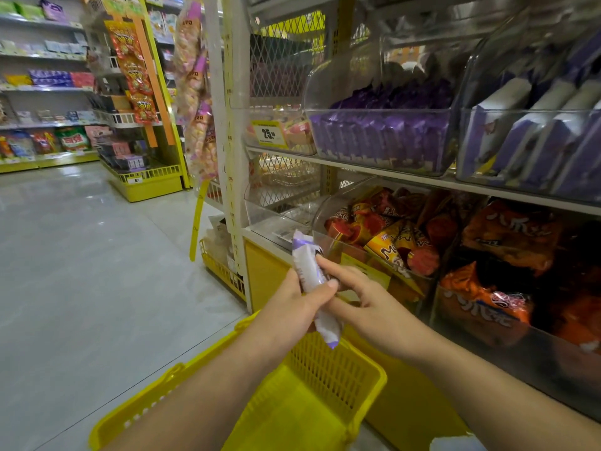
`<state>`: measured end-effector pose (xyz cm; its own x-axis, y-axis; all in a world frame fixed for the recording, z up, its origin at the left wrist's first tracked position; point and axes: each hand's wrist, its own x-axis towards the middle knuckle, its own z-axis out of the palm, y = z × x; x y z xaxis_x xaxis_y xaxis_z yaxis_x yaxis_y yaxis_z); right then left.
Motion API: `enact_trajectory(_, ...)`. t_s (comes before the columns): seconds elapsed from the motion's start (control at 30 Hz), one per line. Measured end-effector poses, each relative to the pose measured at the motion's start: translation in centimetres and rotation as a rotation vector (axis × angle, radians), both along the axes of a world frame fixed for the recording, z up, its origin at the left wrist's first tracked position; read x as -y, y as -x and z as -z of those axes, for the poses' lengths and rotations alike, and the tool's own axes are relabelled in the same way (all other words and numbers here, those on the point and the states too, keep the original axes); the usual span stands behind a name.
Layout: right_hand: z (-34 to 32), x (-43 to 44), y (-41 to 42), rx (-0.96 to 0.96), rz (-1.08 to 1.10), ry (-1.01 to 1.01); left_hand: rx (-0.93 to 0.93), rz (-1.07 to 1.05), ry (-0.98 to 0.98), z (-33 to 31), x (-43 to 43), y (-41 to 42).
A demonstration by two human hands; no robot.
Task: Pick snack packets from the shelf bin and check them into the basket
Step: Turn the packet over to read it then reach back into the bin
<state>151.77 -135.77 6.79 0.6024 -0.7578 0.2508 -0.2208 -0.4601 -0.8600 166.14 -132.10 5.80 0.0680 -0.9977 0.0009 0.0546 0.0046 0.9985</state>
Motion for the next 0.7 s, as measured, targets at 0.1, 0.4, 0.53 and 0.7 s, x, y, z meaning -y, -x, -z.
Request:
enact_trajectory(0.1, -1.2, -0.9, 0.9, -0.12, 0.021, 0.096, -0.122, -0.069, 0.013, -0.7, -0.5, 0.0)
enact_trajectory(0.4, -5.9, -3.1, 5.9, 0.15, 0.052, -0.013, -0.353, 0.064, 0.144, -5.6, -1.5, 2.6)
enact_trajectory(0.53, -10.2, -3.8, 8.3, 0.133, 0.083, 0.179, -0.199, 0.175, 0.228, -9.6, -0.6, 5.4)
enact_trajectory(0.7, -16.0, -3.9, 12.1, 0.041, 0.211, 0.466, -0.192, 0.17, 0.261, -15.5, 0.9, 9.7)
